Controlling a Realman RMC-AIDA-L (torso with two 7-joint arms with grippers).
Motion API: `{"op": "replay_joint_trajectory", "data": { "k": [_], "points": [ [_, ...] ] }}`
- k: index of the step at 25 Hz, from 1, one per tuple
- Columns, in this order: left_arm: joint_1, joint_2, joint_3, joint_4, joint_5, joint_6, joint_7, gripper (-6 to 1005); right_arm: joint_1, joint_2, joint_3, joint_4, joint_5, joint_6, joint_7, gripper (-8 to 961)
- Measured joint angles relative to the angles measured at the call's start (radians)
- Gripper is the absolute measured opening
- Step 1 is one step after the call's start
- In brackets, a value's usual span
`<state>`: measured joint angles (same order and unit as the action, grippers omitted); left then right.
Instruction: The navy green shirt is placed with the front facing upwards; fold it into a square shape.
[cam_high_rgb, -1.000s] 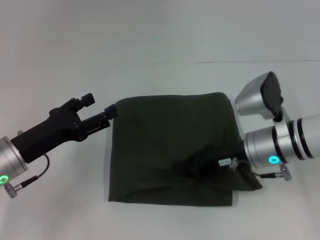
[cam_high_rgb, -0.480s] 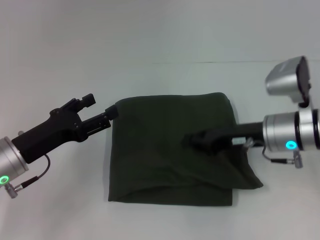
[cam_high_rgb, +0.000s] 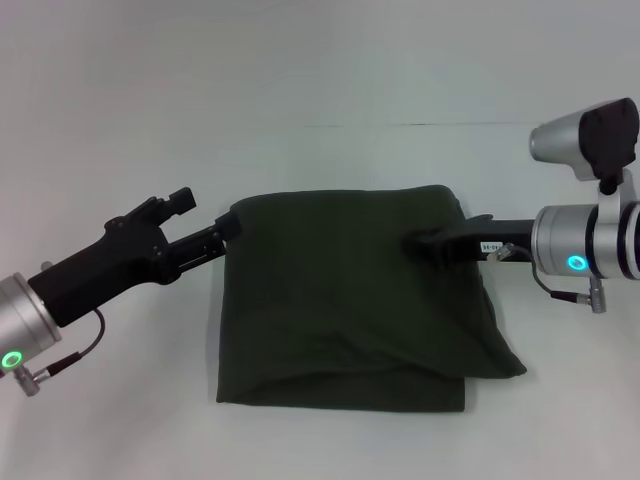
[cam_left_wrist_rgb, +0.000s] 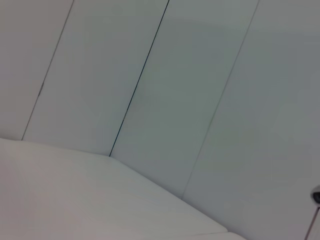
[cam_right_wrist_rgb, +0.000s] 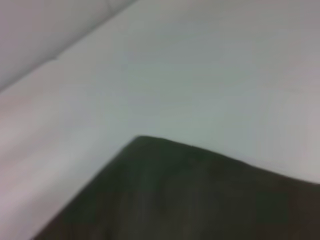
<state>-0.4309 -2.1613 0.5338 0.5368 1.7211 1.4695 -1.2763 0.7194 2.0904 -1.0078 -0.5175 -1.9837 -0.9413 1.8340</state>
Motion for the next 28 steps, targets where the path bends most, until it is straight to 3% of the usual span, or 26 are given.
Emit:
{"op": "replay_joint_trajectory", "data": {
  "k": [8, 19, 28],
  "points": [
    [0.0, 0.001, -0.001, -0.009, 0.0, 0.0, 0.001, 950, 0.006, 0.002, -0.093, 0.05, -0.001, 0.142, 0.007, 94],
    [0.0, 0.002, -0.003, -0.009, 0.0, -0.002, 0.002, 951, -0.037, -0.003, -0.091, -0.025, 0.147, 0.13, -0.081, 81],
    [0.0, 0.002, -0.004, -0.009, 0.0, -0.002, 0.001, 950, -0.025, 0.0, -0.101, -0.01, 0.143, 0.237, -0.045, 63]
  ]
}}
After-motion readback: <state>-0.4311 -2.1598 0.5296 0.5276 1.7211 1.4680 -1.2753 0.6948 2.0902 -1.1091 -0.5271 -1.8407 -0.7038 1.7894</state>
